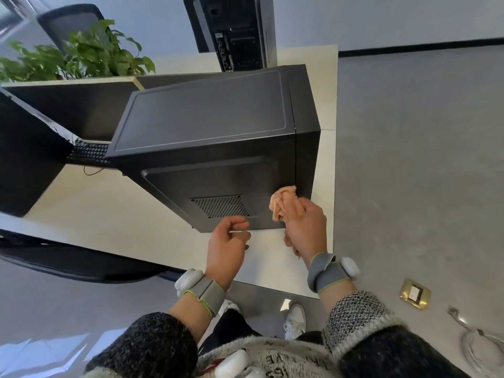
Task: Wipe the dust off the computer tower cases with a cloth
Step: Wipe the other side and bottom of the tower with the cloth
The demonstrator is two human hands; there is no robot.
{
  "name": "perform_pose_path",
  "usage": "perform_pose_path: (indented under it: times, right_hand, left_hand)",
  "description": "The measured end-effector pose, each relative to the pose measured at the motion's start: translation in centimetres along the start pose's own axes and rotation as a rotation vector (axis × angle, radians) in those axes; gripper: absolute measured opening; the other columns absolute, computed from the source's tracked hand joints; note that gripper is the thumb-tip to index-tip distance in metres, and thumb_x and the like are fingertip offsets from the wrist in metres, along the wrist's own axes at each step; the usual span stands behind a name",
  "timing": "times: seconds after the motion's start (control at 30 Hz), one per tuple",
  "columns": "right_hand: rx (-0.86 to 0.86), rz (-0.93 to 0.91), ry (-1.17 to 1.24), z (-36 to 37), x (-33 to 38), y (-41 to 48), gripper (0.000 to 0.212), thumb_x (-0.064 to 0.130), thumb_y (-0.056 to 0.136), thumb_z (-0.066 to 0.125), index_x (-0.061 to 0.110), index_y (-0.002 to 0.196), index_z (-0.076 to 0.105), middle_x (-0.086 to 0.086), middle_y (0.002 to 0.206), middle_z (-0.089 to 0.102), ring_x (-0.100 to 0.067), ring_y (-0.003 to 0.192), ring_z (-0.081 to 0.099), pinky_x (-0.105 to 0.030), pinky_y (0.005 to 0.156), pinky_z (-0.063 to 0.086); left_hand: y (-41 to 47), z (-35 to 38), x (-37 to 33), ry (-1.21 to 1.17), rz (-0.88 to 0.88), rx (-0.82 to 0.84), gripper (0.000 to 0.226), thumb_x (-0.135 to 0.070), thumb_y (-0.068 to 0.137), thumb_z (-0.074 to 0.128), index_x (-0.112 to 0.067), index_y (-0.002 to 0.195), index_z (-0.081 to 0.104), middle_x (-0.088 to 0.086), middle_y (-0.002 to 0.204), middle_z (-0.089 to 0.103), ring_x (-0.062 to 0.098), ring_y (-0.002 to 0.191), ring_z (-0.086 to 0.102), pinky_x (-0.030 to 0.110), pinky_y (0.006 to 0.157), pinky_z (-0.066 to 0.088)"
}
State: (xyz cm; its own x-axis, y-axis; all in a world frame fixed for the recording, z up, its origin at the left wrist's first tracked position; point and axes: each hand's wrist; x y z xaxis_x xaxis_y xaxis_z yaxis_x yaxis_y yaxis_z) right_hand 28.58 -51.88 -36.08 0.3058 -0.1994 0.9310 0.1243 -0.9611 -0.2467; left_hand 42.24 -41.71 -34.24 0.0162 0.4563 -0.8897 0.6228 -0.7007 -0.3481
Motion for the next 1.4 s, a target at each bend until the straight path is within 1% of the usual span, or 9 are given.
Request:
perform_pose_path:
  times: [0.1,0.33,0.47,0.57,0.7,0.8,0.93,1.13,1.4]
  right_hand:
    - [0.077,0.192,0.009,-0.3,-1.4,-0.3,0.055,0.057,0.102,0.051,0.012,0.07,0.055,-0.015,0.053,0.054,-0.024,0.039,0.05,-0.034,0.045,0.04]
    - [-0.176,-0.087,0.128,-1.3,0.8,0.2,0.05,0.044,0.106,0.057,0.006,0.075,0.061,0.002,0.056,0.051,-0.008,0.05,0.045,-0.023,0.045,0.04]
    - [-0.061,0.133,0.002,-0.8,-2.6,0.4,0.056,0.057,0.101,0.052,0.008,0.077,0.061,-0.019,0.063,0.062,-0.024,0.044,0.056,-0.037,0.049,0.047]
    - [-0.073,0.096,-0.017,-1.5,-1.9,0.4,0.052,0.054,0.101,0.052,0.009,0.077,0.06,-0.019,0.065,0.062,-0.034,0.047,0.061,-0.039,0.045,0.047]
    - [-0.147,-0.111,0.029,-2.0,0.1,0.7,0.044,0.047,0.106,0.055,0.012,0.08,0.064,-0.003,0.065,0.059,-0.009,0.056,0.051,-0.026,0.047,0.044]
    - [-0.088,0.029,0.066,-1.7,-1.7,0.9,0.046,0.046,0.106,0.054,0.011,0.077,0.061,-0.002,0.059,0.056,-0.008,0.048,0.05,-0.031,0.046,0.043]
    - [-0.007,0.277,0.116,-2.0,-3.6,1.0,0.054,0.055,0.104,0.049,0.01,0.073,0.053,-0.014,0.05,0.052,-0.027,0.04,0.05,-0.031,0.041,0.037]
    - [-0.125,0.025,0.241,-2.0,-0.8,0.7,0.052,0.047,0.109,0.05,0.005,0.077,0.055,-0.008,0.055,0.048,-0.022,0.043,0.045,-0.03,0.039,0.038]
    - [-0.042,0.29,0.106,-1.0,-4.3,1.2,0.05,0.052,0.103,0.049,0.009,0.077,0.055,-0.01,0.051,0.053,-0.028,0.039,0.053,-0.031,0.04,0.038]
  left_hand:
    - [0.9,0.0,-0.5,-0.045,-0.024,-0.002,0.028,0.0,0.095,0.06,-0.018,0.116,0.067,0.001,0.114,0.072,0.023,0.103,0.068,0.033,0.077,0.059]
    - [1.8,0.8,-0.5,-0.034,-0.113,0.145,0.037,-0.002,0.096,0.06,-0.014,0.131,0.059,0.006,0.125,0.067,0.025,0.111,0.066,0.041,0.088,0.061]
    - [2.5,1.2,-0.7,-0.061,-0.124,0.155,0.04,-0.001,0.096,0.061,-0.015,0.132,0.057,0.005,0.126,0.065,0.025,0.114,0.065,0.043,0.092,0.06]
    - [2.6,1.6,-0.6,-0.048,-0.122,0.15,0.038,-0.002,0.096,0.061,-0.015,0.131,0.057,0.004,0.127,0.065,0.024,0.113,0.065,0.043,0.092,0.061]
    - [2.6,2.0,-0.3,-0.03,-0.13,0.16,0.038,-0.003,0.097,0.061,-0.016,0.133,0.056,0.002,0.127,0.064,0.024,0.113,0.065,0.044,0.092,0.061]
    - [2.6,2.1,-0.1,-0.016,-0.127,0.152,0.038,-0.003,0.096,0.062,-0.017,0.131,0.057,0.003,0.127,0.064,0.024,0.114,0.065,0.045,0.092,0.061]
    - [2.7,1.9,0.1,-0.016,-0.133,0.139,0.036,-0.003,0.095,0.063,-0.018,0.128,0.059,0.003,0.126,0.065,0.024,0.113,0.066,0.047,0.094,0.061]
    - [2.9,1.7,0.4,-0.009,-0.176,0.128,0.035,-0.003,0.095,0.063,-0.017,0.127,0.06,0.003,0.125,0.065,0.026,0.113,0.066,0.045,0.092,0.06]
    - [3.2,1.9,0.4,-0.023,-0.162,0.117,0.04,-0.002,0.094,0.064,-0.017,0.131,0.056,0.003,0.127,0.063,0.022,0.112,0.064,0.045,0.093,0.06]
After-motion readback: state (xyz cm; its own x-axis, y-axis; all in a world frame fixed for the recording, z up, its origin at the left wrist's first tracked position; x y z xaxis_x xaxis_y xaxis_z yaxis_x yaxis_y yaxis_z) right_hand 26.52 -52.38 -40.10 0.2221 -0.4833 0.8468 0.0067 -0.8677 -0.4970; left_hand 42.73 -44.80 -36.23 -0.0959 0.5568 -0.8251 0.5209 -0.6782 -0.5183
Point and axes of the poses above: each hand's wrist, its own y-axis towards the middle knuckle, its own z-axis out of the palm, x = y × z
